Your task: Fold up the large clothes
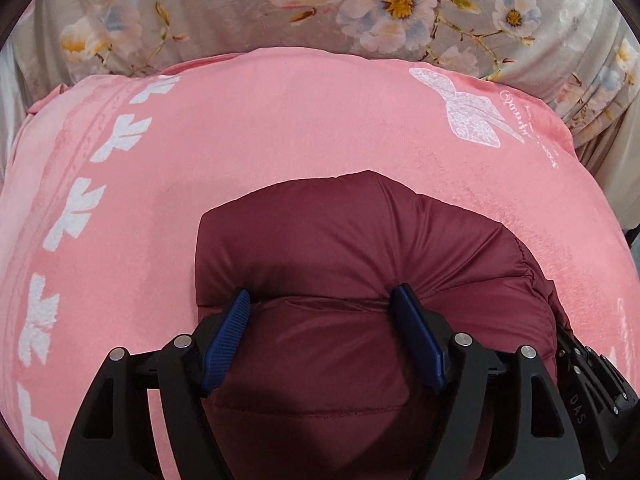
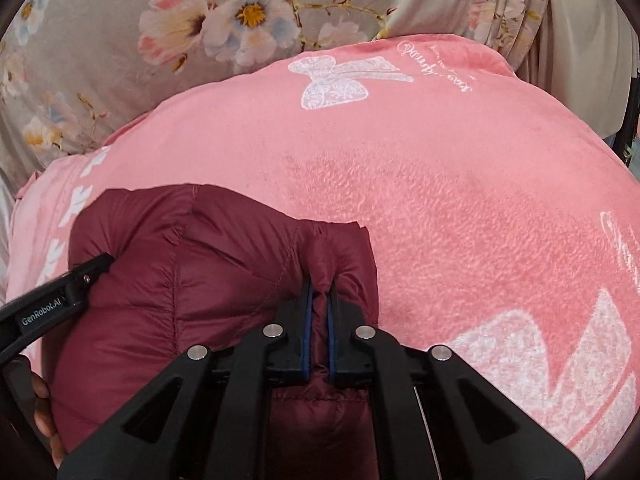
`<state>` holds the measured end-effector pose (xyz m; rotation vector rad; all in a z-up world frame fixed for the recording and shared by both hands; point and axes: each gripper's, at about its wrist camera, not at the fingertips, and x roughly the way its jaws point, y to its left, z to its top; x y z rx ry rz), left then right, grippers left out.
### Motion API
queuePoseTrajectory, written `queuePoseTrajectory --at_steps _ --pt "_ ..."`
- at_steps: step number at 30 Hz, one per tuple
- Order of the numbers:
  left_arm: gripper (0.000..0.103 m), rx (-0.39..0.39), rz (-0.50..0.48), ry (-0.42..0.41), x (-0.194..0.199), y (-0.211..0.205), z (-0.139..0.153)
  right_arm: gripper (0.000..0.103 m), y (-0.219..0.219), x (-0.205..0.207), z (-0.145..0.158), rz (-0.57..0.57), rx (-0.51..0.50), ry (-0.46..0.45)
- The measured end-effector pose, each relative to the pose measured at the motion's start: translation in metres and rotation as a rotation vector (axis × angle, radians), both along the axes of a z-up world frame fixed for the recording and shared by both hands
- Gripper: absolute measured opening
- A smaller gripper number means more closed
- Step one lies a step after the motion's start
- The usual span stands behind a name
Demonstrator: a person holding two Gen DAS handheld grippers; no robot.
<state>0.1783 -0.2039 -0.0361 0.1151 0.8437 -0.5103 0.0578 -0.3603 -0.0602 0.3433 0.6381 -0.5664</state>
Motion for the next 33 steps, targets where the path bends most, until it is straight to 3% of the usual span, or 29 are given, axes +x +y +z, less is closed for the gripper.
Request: queuePoseTrajectory --at_steps 14,33 --pt "0.085 0.018 0.055 -0.102 -0.001 -0.011 -0.021 0.005 0.002 0.006 -0.019 0.003 -0.043 -0.027" --pt "0.087 0.057 0.083 -0.157 -0.005 -0.02 -0.025 0.005 0.0 0.007 -0.021 0.004 -0.041 -0.032"
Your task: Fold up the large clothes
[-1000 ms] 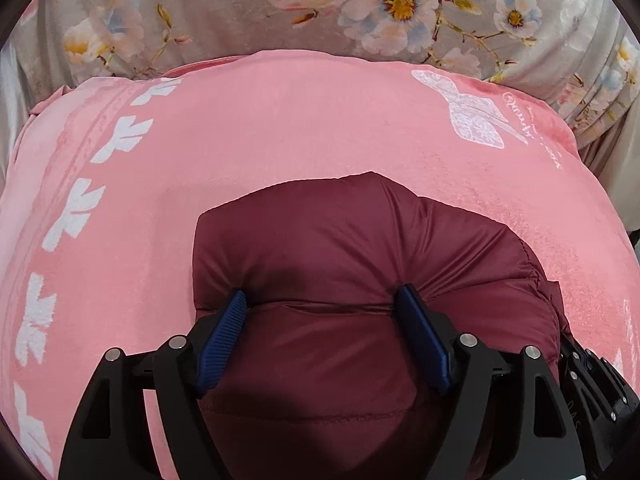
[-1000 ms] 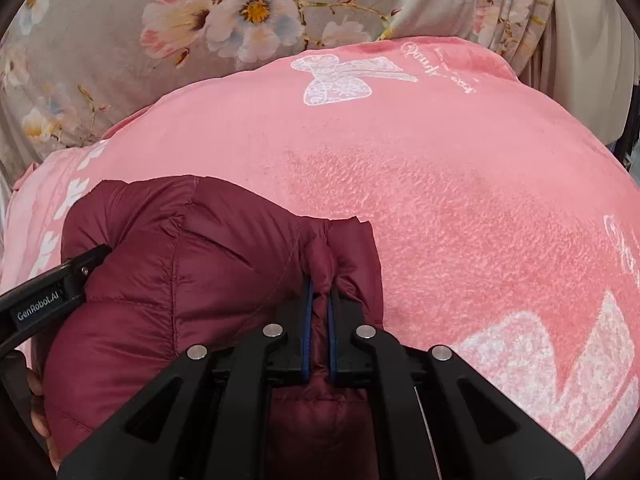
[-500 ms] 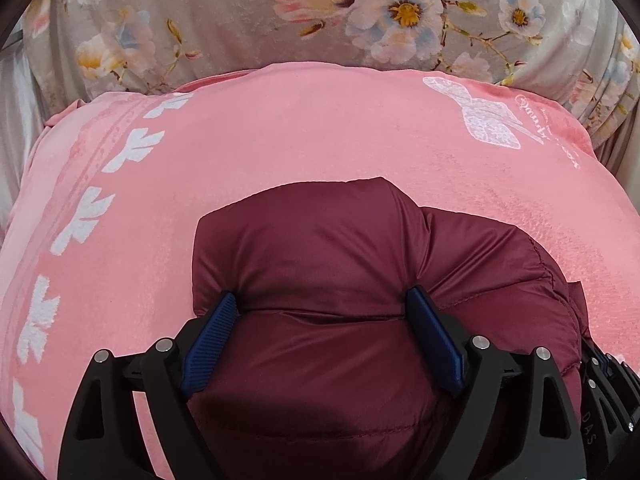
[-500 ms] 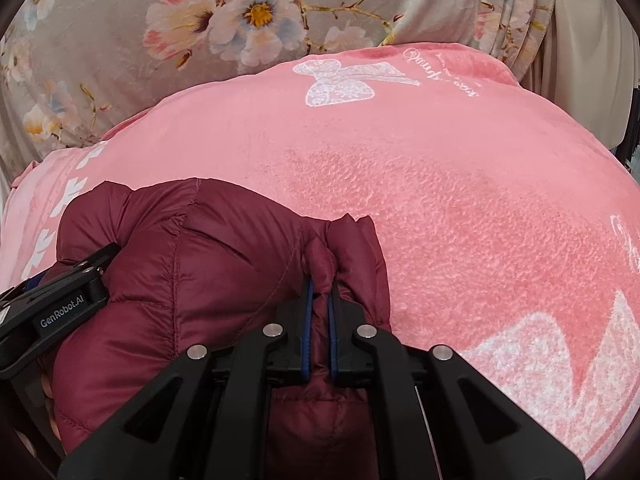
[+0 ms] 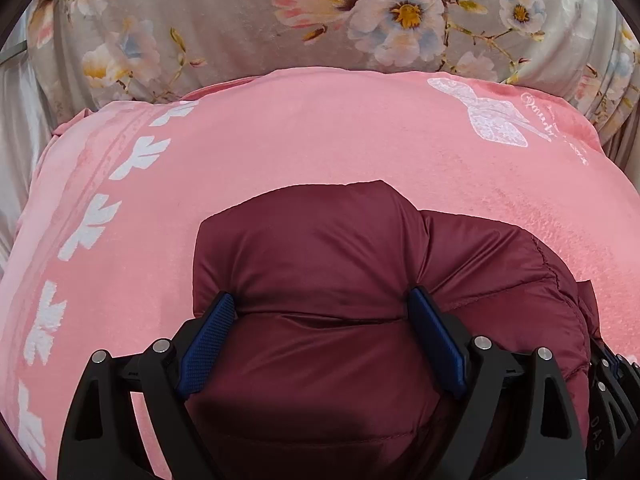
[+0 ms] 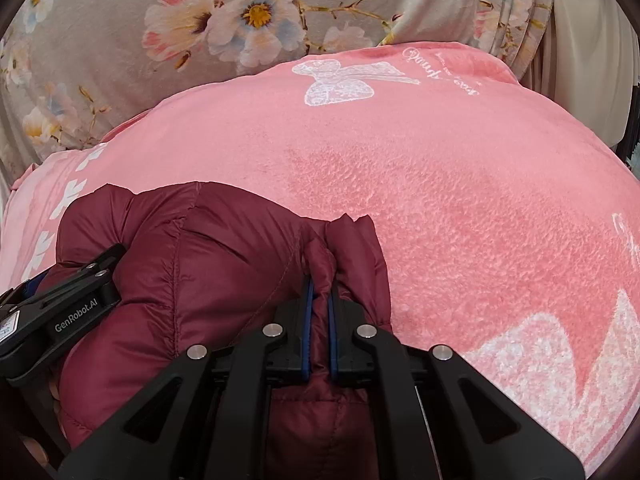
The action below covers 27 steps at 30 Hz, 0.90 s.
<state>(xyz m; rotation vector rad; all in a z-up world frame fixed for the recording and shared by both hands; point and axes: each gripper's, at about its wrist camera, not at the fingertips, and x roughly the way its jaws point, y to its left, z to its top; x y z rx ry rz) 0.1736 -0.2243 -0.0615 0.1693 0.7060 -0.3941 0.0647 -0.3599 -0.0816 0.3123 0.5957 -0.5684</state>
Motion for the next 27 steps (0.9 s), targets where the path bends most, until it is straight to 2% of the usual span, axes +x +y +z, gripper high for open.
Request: queuePoseTrajectory --at_steps 3,6,8,11,14,17,27 --pt "0.087 0.001 0.0 0.003 0.0 0.0 0.001 0.005 -0.001 0.0 0.001 0.009 0.011 0.003" --pt "0.083 0.03 -0.022 0.026 -0.005 0.005 0.008 0.007 0.004 -0.013 0.02 0.009 -0.004 0.024" --pt "0.08 0.039 -0.029 0.019 -0.019 0.015 0.02 0.008 0.017 -0.037 0.042 0.023 -0.008 -0.034" --pt "0.08 0.041 -0.049 0.005 -0.046 0.031 0.034 0.008 0.039 -0.055 0.057 0.097 -0.009 -0.046" --pt "0.08 0.049 -0.045 0.026 -0.064 0.041 0.031 0.008 0.059 -0.054 0.045 0.168 -0.011 0.024" --pt "0.08 0.067 -0.039 0.045 -0.072 0.044 0.02 0.007 0.068 -0.051 0.028 0.179 -0.028 0.067" --pt "0.083 0.091 -0.012 -0.019 -0.082 0.043 -0.001 0.006 0.07 -0.057 0.002 0.196 -0.04 -0.001"
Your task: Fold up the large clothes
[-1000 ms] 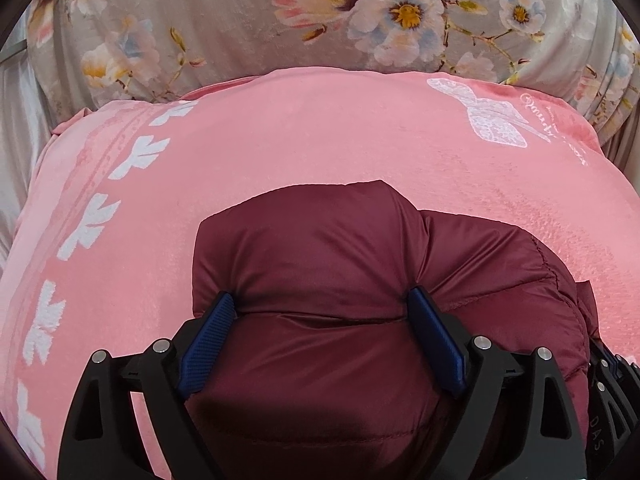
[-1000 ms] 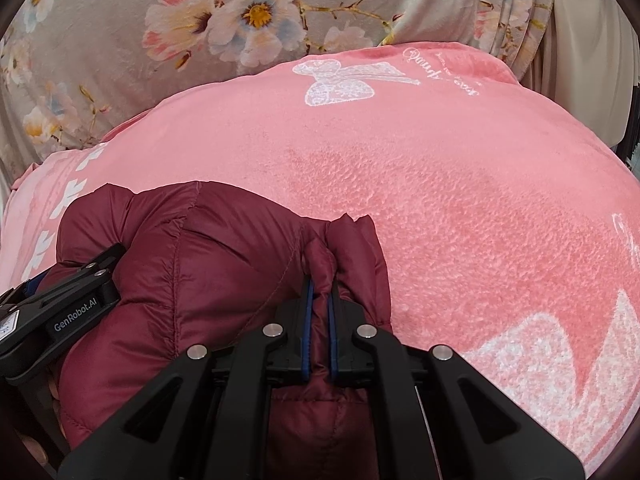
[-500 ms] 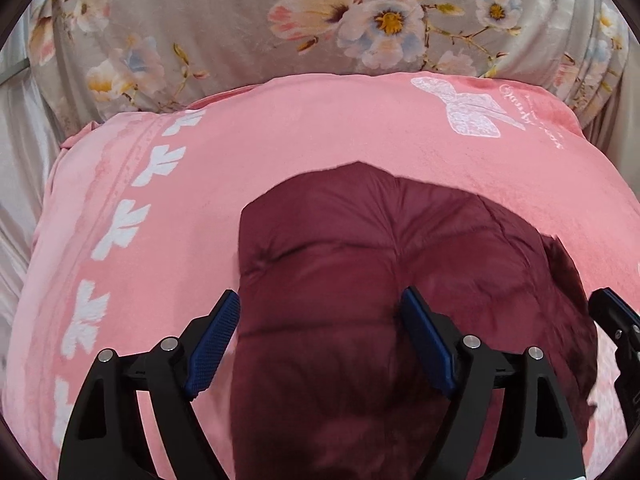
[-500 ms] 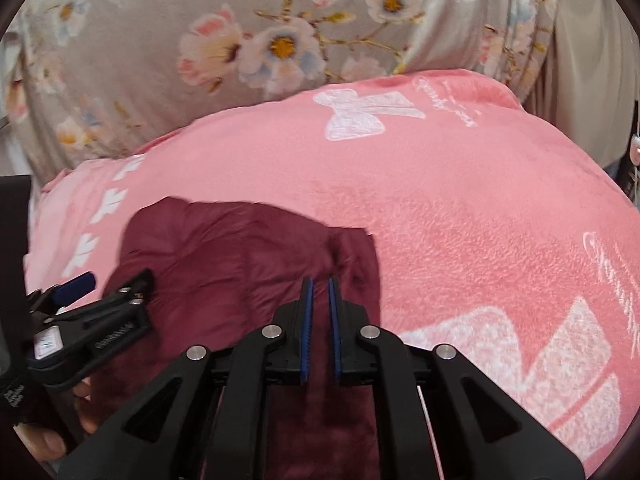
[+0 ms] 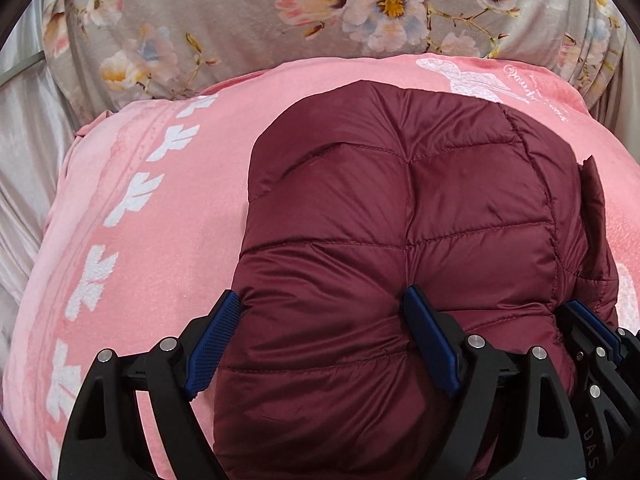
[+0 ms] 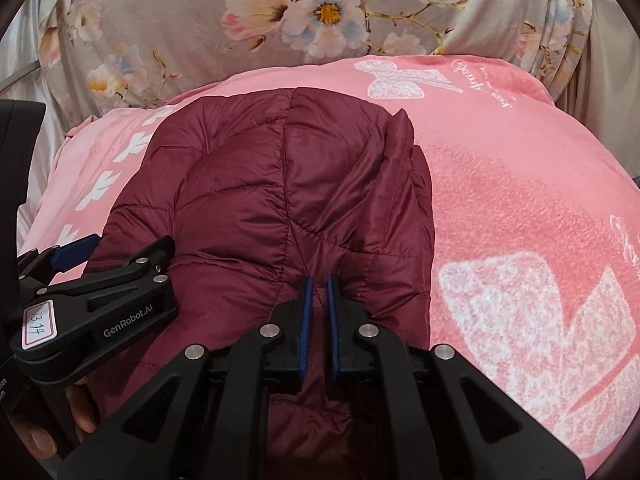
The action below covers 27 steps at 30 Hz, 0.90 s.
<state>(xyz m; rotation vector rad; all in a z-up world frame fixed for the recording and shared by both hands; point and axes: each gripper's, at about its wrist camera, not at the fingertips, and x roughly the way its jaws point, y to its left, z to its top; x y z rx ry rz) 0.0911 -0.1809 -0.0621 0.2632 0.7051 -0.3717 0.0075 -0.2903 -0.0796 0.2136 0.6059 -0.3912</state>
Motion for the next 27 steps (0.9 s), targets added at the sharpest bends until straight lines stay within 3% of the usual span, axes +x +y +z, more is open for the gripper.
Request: queuePoseTrajectory --at_steps 18,27 --pt "0.086 0.0 0.027 -0.083 -0.004 -0.004 -0.011 0.006 0.004 0.001 -0.01 -0.006 -0.024 -0.031" --pt "0.086 -0.005 0.027 -0.098 -0.008 -0.003 -0.012 0.006 -0.006 -0.002 -0.011 0.013 0.039 -0.06"
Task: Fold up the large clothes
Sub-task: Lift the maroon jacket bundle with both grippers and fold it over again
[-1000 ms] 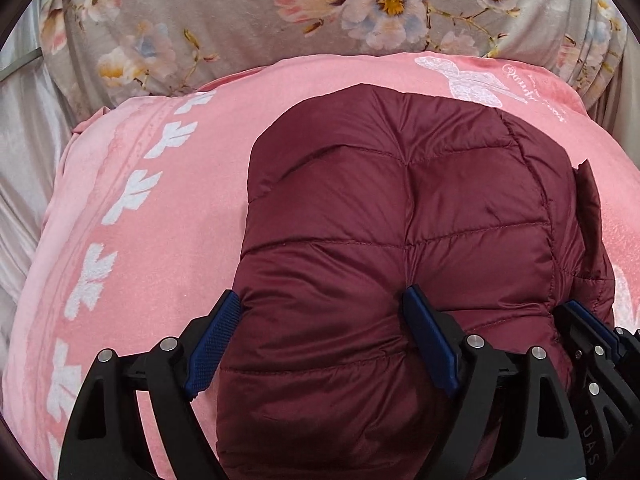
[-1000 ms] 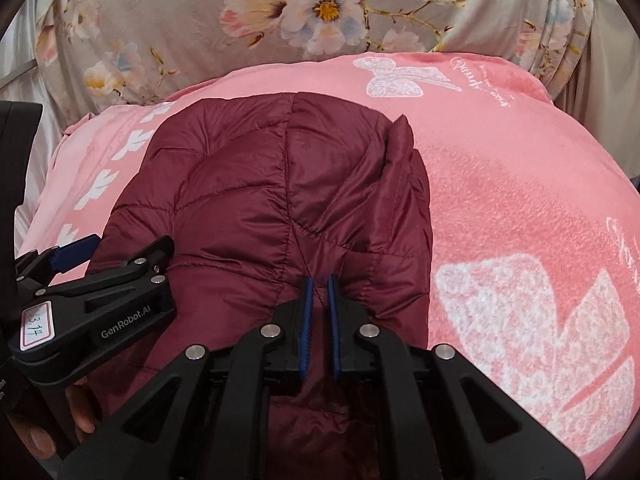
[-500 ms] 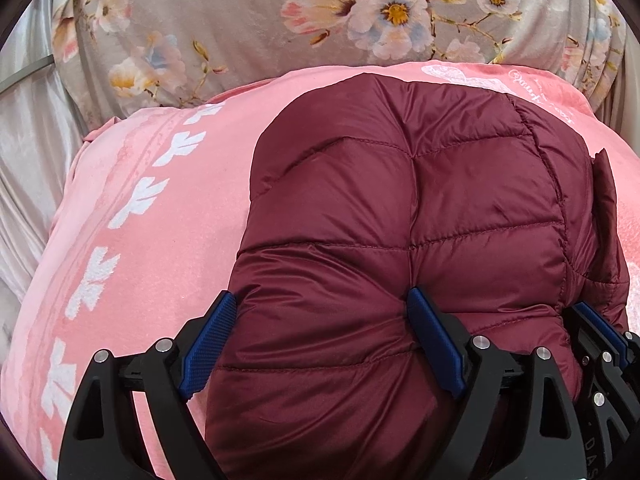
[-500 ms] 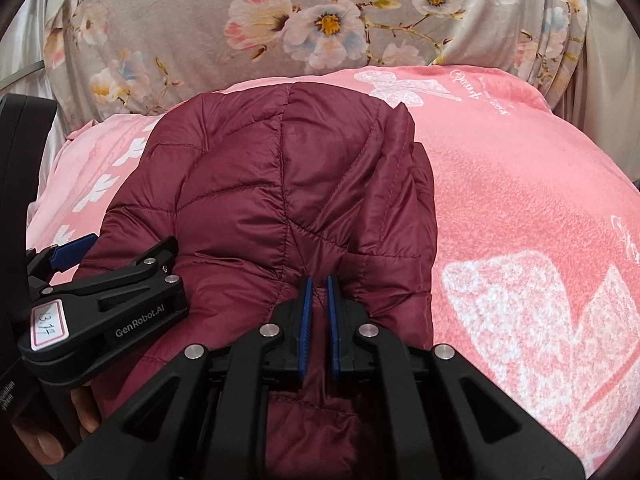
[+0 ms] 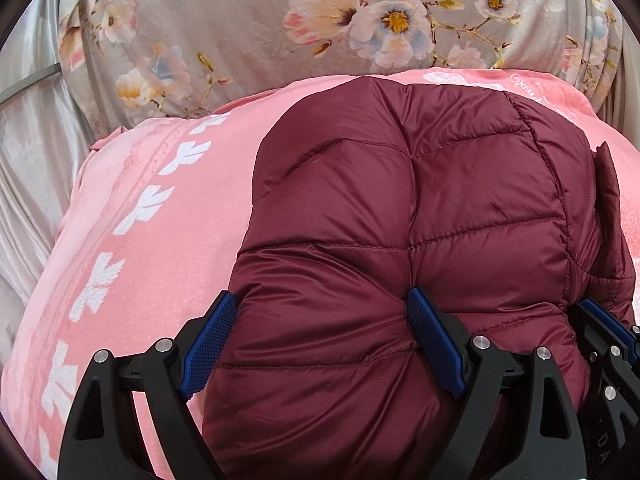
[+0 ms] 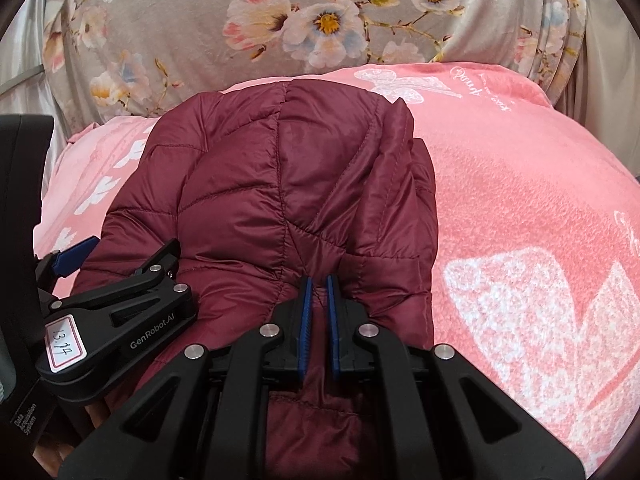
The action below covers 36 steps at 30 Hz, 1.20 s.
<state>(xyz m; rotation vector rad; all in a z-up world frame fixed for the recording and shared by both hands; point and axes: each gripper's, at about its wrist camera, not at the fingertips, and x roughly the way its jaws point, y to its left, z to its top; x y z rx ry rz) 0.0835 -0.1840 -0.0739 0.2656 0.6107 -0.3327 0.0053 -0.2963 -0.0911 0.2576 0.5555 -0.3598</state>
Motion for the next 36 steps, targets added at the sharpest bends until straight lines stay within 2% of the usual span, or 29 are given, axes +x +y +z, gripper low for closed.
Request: queuePoseTrajectory --at_steps 3,6,7,8,10,13,15,17,21,25,27,28,30,31,32,35,36 --pt "0.086 -0.036 -0.053 0.091 0.004 0.011 0.007 0.01 -0.015 -0.015 0.012 0.012 0.1 -0.012" --pt "0.086 -0.141 -0.075 0.225 0.013 0.04 0.018 0.046 -0.031 -0.038 0.025 -0.02 0.187 -0.056" --pt "0.085 -0.187 -0.07 0.268 0.016 0.051 0.019 0.061 -0.037 -0.045 0.029 -0.052 0.197 -0.058" --pt "0.085 -0.229 -0.063 0.305 0.02 0.061 0.02 0.065 -0.041 -0.048 0.031 -0.07 0.204 -0.054" --pt "0.085 -0.313 -0.053 0.389 0.031 0.079 0.018 0.065 -0.054 -0.051 0.028 -0.064 0.26 -0.04" --pt "0.085 -0.398 -0.058 0.534 0.05 0.09 0.003 0.065 -0.07 -0.045 0.009 -0.031 0.421 -0.012" --pt "0.086 -0.454 -0.071 0.608 0.058 0.093 -0.006 0.066 -0.073 -0.039 -0.003 -0.004 0.49 0.017" --pt "0.086 -0.509 -0.096 0.671 0.062 0.093 -0.014 0.073 -0.073 -0.036 -0.012 0.008 0.527 0.019" --pt "0.088 -0.512 -0.127 0.665 0.059 0.087 -0.013 0.082 -0.071 -0.032 -0.013 0.036 0.526 0.001" --pt "0.091 -0.465 -0.184 0.645 0.055 0.065 -0.009 0.082 -0.068 -0.02 -0.011 0.072 0.538 -0.001" --pt "0.091 -0.42 -0.185 0.613 0.053 0.053 -0.004 0.07 -0.066 -0.013 -0.01 0.099 0.551 -0.004" --pt "0.09 -0.406 -0.184 0.598 0.053 0.049 -0.001 0.061 -0.064 -0.008 -0.01 0.113 0.563 -0.004" --pt "0.08 -0.377 -0.187 0.539 0.048 0.045 0.009 0.048 -0.057 -0.004 -0.002 0.117 0.513 0.002" --pt "0.069 -0.362 -0.195 0.51 0.047 0.045 0.014 0.034 -0.052 -0.003 0.005 0.122 0.472 0.004" --pt "0.059 -0.349 -0.21 0.477 0.045 0.046 0.021 0.027 -0.046 -0.002 0.013 0.126 0.433 0.005" --pt "0.04 -0.364 -0.28 0.393 0.047 0.056 0.05 0.019 -0.028 0.008 0.04 0.141 0.312 0.0" --pt "0.039 -0.363 -0.291 0.365 0.049 0.058 0.059 0.019 -0.02 0.013 0.051 0.152 0.277 -0.013"
